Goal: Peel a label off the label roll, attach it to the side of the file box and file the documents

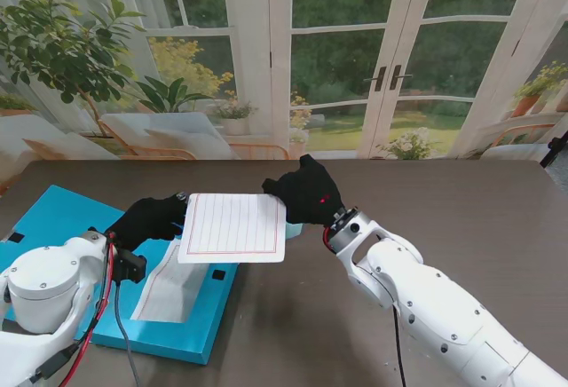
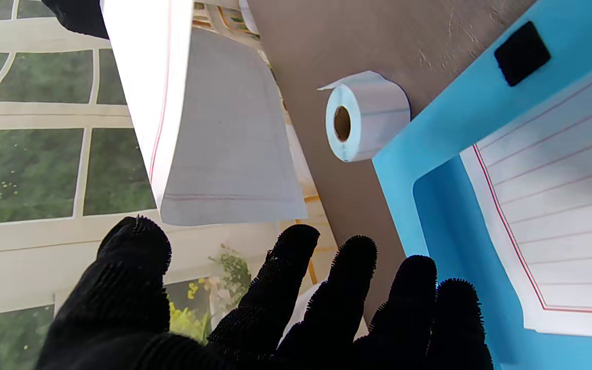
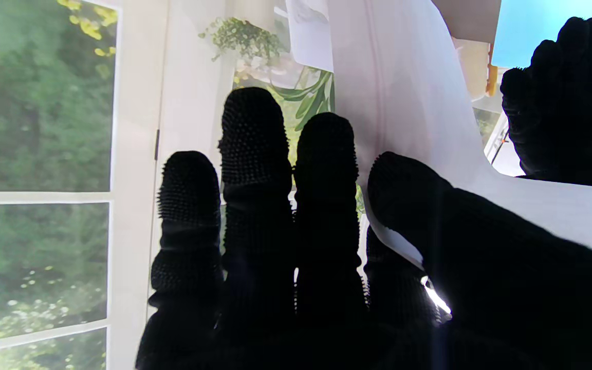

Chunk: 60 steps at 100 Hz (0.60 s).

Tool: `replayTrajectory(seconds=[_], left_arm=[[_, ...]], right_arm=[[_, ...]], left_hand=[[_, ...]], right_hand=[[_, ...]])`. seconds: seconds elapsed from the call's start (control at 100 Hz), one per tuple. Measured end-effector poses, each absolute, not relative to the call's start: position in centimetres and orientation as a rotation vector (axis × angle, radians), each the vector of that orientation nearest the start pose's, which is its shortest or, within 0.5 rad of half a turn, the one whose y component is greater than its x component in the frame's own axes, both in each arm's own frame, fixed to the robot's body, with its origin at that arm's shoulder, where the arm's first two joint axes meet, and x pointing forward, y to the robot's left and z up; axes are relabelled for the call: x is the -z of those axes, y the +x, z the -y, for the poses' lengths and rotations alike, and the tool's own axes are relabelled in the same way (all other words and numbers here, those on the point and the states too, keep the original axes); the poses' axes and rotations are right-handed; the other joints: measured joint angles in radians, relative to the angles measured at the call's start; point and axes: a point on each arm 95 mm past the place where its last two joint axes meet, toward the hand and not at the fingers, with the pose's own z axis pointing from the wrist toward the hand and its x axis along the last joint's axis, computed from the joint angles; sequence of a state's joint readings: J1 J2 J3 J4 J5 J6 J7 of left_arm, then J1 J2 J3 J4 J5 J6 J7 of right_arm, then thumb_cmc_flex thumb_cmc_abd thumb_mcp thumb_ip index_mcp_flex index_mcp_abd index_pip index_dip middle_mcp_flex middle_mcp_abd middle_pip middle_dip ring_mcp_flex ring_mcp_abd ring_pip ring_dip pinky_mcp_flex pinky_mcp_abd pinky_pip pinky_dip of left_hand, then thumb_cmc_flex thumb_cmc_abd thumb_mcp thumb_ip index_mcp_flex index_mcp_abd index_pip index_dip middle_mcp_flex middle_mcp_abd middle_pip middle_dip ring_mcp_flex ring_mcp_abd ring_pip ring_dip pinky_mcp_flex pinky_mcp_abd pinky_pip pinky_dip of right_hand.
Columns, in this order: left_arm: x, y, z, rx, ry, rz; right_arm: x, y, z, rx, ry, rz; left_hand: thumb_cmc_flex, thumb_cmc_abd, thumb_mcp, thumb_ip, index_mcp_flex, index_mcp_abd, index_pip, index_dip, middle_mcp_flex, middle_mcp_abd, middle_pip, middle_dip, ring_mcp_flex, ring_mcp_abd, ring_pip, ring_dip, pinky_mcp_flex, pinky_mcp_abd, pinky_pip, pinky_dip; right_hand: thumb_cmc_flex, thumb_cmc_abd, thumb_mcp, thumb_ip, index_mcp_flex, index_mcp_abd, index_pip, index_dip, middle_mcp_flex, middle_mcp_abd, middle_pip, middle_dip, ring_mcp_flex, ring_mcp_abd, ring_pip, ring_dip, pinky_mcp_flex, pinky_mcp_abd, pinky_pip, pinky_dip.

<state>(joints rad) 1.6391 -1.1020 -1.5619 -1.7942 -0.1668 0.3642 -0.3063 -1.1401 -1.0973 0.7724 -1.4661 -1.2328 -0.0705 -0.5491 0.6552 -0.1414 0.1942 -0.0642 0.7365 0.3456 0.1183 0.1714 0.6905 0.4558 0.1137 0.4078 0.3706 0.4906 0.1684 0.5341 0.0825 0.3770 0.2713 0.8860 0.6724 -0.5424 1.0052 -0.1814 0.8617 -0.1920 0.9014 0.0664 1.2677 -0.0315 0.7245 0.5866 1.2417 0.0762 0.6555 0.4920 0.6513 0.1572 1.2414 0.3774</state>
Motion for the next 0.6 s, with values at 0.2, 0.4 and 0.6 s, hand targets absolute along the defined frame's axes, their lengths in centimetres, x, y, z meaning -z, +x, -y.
replayTrajectory(seconds=[0.2,0.4,0.6], left_arm=[[26.0,40.7,-6.5,1.878,-2.557,-0.688],[26.1,41.3,-5.4,1.904,-2.614,-0.664],[26.1,41.9,-4.4,1.929,-2.694,-0.629]], right_arm=[[23.6,43.6,-10.8,-1.834,0.274,-1.326],[23.7,43.6,-10.1,-1.845,0.278,-1.312],[24.0,43.1,-10.0,-1.869,0.271,-1.306]], left_hand=[[0.009,0.023,-0.042,0.0,0.0,0.006,0.0,0.009,0.008,0.014,0.011,0.038,0.008,0.013,0.046,0.042,0.0,0.0,0.024,0.065],[0.01,0.031,-0.063,0.0,0.0,0.031,0.0,0.015,0.009,0.02,0.014,0.053,0.007,0.028,0.088,0.072,0.0,0.004,0.035,0.103],[0.01,0.031,-0.08,0.0,0.016,0.06,0.0,0.025,0.021,0.028,0.023,0.063,0.006,0.036,0.113,0.076,0.0,0.006,0.037,0.129]], right_hand=[[0.004,0.0,-0.005,0.0,0.0,0.0,0.0,0.0,0.0,0.0,0.0,0.0,0.0,0.0,0.0,0.0,0.0,0.0,0.0,0.0],[0.004,0.0,-0.006,0.0,0.0,0.0,-0.001,0.0,0.0,0.0,0.0,0.0,0.0,0.0,0.0,0.0,0.0,0.0,0.0,0.0],[0.005,0.0,-0.007,0.0,0.0,0.0,-0.001,0.0,0.0,0.0,0.0,0.0,0.0,0.0,0.0,0.0,0.0,0.0,0.0,0.0]])
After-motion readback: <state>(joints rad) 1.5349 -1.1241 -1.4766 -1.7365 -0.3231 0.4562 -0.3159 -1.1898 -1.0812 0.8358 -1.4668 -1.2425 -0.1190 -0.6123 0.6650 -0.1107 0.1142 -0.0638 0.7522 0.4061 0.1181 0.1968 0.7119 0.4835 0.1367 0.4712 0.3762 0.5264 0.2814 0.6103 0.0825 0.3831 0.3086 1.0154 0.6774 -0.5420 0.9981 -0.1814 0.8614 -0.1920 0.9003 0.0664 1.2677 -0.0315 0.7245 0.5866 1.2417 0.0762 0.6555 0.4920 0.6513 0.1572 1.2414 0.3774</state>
